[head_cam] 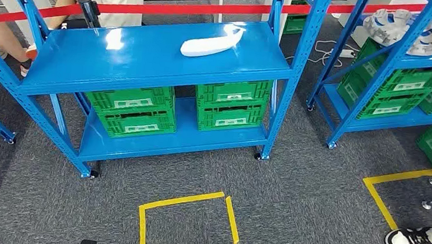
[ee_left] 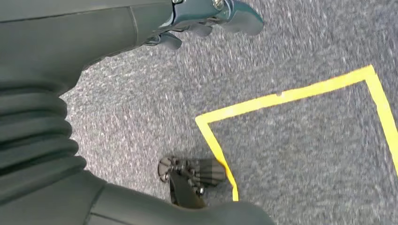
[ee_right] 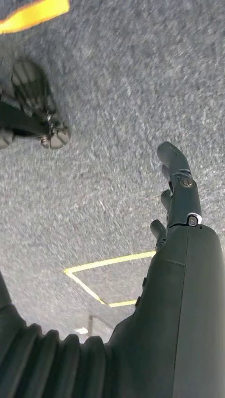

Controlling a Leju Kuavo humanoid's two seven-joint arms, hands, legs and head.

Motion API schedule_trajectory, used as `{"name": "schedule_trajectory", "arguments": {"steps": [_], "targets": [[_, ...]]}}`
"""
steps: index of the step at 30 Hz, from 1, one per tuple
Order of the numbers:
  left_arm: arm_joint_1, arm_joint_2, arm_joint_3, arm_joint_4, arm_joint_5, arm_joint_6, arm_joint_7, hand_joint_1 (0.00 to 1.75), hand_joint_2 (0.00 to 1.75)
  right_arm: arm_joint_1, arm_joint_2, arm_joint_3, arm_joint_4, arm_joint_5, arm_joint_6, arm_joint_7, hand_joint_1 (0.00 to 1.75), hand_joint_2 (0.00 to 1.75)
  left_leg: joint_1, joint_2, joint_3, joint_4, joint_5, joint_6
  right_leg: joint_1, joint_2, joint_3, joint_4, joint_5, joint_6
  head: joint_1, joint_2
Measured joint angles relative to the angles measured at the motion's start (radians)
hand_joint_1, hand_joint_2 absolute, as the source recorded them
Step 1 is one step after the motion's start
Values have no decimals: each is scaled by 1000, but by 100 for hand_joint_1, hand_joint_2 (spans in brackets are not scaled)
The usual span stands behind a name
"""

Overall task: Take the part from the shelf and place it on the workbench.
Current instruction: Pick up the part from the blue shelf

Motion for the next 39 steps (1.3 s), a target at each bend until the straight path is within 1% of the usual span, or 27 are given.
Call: {"name": "schedule_trajectory", "arguments": {"steps": [3, 5, 8, 12, 16, 21, 27, 32, 39], "targets": [[-7, 4, -8, 17, 8, -8, -17, 0, 0, -33, 0, -50, 4, 36, 10, -25, 0, 0, -1, 0, 8, -9, 4, -5, -1, 1, 3, -4, 2, -3, -3, 0], [-15, 7, -16, 34, 16, -20, -30, 0, 0, -75, 0, -91, 4, 71, 16, -55, 0, 0, -1, 0, 15, -14, 7, -10, -1, 2, 5, -7, 4, -6, -6, 0], [-26, 8, -24, 55, 29, -39, -36, 0, 0, -152, -3, -129, 4, 126, 16, -107, 0, 0, -1, 0, 17, -18, 9, -12, -1, 2, 6, -9, 5, -8, -8, 0], [-40, 8, -37, 75, 39, -68, -40, 0, 0, -268, -6, -144, -15, 191, -2, -162, 0, 0, -1, 0, 17, -19, 9, -13, -1, 2, 6, -10, 4, -8, -9, 0], [-56, 8, -49, 93, 46, -103, -43, 0, 0, -389, -6, -129, -73, 248, -21, -192, 0, 0, -1, -1, 18, -19, 10, -13, -1, 2, 7, -11, 5, -8, -10, 0], [-74, 8, -65, 116, 56, -147, -43, 0, 0, -530, -3, -58, -175, 309, -35, -200, 0, 0, -1, -2, 18, -19, 11, -12, -3, 1, 9, -12, 6, -7, -10, 0], [-96, 8, -81, 137, 59, -189, -37, 0, 0, -666, 13, 68, -289, 368, -27, -198, 0, 0, -1, -3, 19, -19, 11, -11, -3, 1, 11, -15, 7, -6, -11, 0], [-113, 8, -93, 152, 61, -214, -30, 0, 0, -737, 36, 200, -386, 406, 5, -193, 0, 0, -1, -3, 19, -19, 11, -11, -3, 1, 11, -15, 7, -6, -11, 0], [-135, 8, -103, 166, 62, -237, -25, 0, 0, -805, 63, 422, -508, 449, 47, -170, 0, 0, -1, -3, 19, -19, 11, -11, -3, 1, 12, -16, 7, -6, -12, 0]]}}
